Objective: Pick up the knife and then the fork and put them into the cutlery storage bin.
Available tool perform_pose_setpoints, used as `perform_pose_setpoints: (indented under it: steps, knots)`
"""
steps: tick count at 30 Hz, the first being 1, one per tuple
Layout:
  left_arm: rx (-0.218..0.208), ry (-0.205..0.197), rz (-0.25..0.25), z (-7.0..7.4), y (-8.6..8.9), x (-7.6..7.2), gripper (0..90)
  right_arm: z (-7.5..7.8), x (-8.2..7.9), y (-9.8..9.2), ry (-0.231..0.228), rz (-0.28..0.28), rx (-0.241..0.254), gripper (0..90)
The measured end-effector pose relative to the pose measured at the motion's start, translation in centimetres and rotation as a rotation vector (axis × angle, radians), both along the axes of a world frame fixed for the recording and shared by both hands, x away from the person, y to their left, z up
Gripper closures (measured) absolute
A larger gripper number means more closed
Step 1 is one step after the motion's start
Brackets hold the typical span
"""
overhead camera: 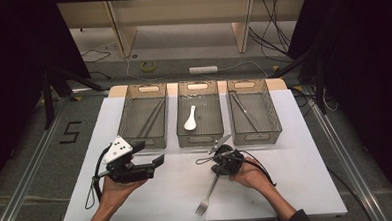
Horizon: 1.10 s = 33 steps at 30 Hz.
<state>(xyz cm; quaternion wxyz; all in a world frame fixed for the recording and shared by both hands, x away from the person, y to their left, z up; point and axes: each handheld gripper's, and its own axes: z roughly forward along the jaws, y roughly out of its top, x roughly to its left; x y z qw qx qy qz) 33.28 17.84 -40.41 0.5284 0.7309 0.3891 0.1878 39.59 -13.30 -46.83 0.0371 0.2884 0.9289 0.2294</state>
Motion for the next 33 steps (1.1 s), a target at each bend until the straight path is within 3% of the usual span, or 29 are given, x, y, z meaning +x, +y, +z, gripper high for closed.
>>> perform_pose_setpoints:
  steps: [10,25,32,33]
  knots:
    - [0.007,0.000,-0.002,0.0,0.0,0.0,16.7,0.2,-1.5,-2.5,0.030,-0.020,-0.013,90.0]
    - [0.006,0.000,-0.002,0.0,-0.1,0.0,16.7,0.5,-3.8,-4.3,0.062,-0.022,-0.042,90.0]
    - [0.008,-0.003,-0.002,0.0,-0.1,0.0,16.7,0.8,-4.2,-4.4,0.037,0.003,-0.074,90.0]
    - [0.008,-0.003,-0.002,0.0,-0.1,0.0,16.7,1.0,-4.3,-4.4,0.030,0.010,-0.070,84.8]
